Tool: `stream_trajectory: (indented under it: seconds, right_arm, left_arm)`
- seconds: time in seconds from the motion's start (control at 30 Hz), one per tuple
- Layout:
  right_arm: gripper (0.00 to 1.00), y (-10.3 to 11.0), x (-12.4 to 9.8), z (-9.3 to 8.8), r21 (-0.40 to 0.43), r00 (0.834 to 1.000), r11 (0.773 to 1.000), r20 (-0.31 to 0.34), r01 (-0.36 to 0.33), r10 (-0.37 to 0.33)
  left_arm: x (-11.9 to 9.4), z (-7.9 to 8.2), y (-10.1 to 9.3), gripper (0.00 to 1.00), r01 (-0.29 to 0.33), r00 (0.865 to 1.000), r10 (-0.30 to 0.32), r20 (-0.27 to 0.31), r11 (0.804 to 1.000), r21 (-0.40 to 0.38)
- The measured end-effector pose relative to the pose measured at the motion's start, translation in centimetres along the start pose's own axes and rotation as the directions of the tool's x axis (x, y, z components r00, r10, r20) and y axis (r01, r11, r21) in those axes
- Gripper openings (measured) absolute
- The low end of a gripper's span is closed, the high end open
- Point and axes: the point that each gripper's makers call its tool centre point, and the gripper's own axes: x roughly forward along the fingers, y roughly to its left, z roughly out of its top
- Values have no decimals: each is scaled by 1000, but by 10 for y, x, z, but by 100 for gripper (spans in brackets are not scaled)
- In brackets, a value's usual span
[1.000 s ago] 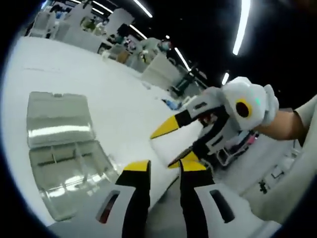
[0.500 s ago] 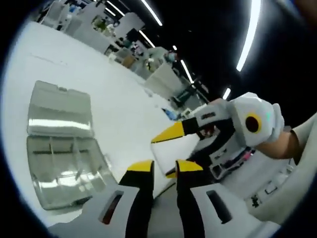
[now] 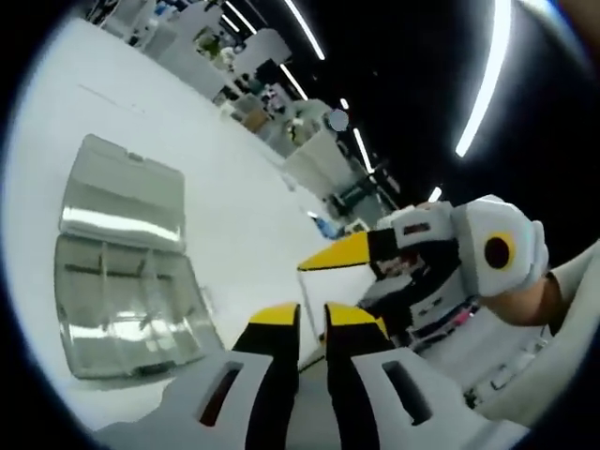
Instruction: Insert the divider into the dual guide fixture by aligning both edges with the guide slots and pushing it downward to the bottom, including one-sided entry, uneven engagement, binding, and posture correction.
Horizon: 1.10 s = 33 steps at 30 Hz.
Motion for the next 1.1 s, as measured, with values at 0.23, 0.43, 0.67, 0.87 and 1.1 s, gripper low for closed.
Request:
stream_trajectory:
  seconds: [0.23,0.43,0.67,0.87,1.1]
  right_arm:
    - [27,-1,1,3,-9,1000,1000,-1,4,-4]
    - [27,0,2,4,-14,1000,1000,-4,7,-7]
    - [27,0,3,5,-30,1000,999,-11,15,-16]
    - [30,-2,4,10,-56,1000,998,-13,24,-24]
    - [29,-11,-3,12,-10,1000,1000,2,24,-24]
  left_arm:
    - [-2,0,2,0,3,1000,-2,12,999,-43]
    - [-4,-1,3,0,5,1000,-4,16,996,-90]
    - [-5,-2,5,0,0,1000,3,19,990,-139]
    - [-9,2,7,0,-1,1000,5,25,990,-140]
    - [-15,2,9,0,8,1000,-8,19,999,-36]
